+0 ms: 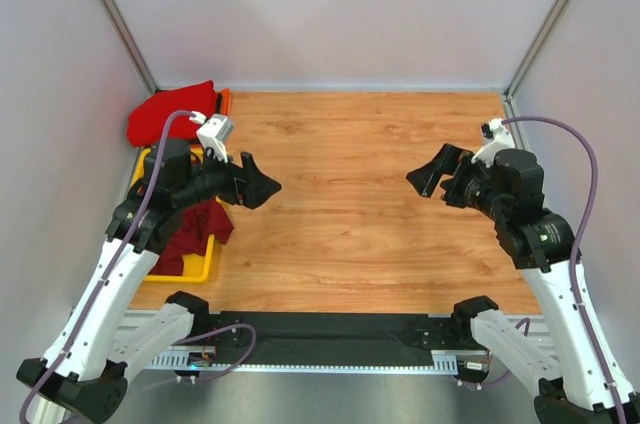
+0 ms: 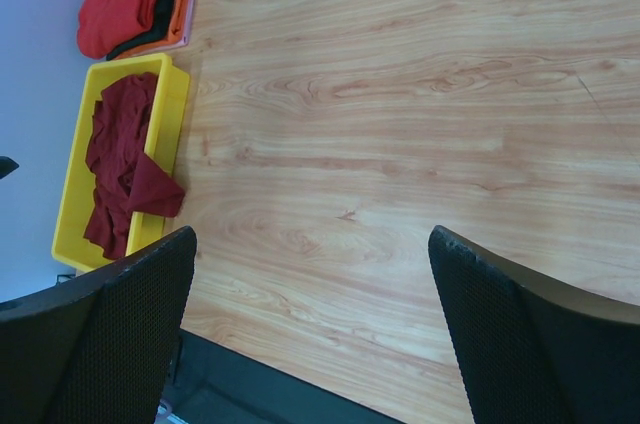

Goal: Fold and stack the t-shirts
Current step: Neatly place the folded tshirt to the corner

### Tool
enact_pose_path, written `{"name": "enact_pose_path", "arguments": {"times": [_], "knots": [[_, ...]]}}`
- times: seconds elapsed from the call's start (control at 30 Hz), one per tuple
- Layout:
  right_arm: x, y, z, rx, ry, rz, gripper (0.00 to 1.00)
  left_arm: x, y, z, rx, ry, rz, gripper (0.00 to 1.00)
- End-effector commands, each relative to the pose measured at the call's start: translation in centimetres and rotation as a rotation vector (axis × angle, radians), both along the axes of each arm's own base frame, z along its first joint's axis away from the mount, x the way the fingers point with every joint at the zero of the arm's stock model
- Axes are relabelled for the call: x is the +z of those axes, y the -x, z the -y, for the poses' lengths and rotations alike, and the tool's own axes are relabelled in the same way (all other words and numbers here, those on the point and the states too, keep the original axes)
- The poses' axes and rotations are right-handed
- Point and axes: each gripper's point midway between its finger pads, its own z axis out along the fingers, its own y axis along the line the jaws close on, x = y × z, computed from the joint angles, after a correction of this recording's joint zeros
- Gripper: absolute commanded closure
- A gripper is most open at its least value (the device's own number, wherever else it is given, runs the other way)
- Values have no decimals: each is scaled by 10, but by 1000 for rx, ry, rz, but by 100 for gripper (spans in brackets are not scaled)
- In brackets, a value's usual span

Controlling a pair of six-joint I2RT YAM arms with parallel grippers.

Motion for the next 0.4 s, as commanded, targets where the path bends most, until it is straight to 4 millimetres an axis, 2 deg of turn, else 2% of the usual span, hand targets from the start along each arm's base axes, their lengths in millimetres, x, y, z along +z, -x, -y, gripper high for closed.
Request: {"name": "enact_pose_path", "arguments": {"times": [0.0,0.23,0.37], "knots": [[16,6,0,-1,-34,60,0,24,3,0,-8,38,81,1],[21,10,2,-6,-44,82,0,39,7,2,-25,61,110,0],[19,10,2,-12,-42,80,0,40,8,3,-27,68,101,1]]}}
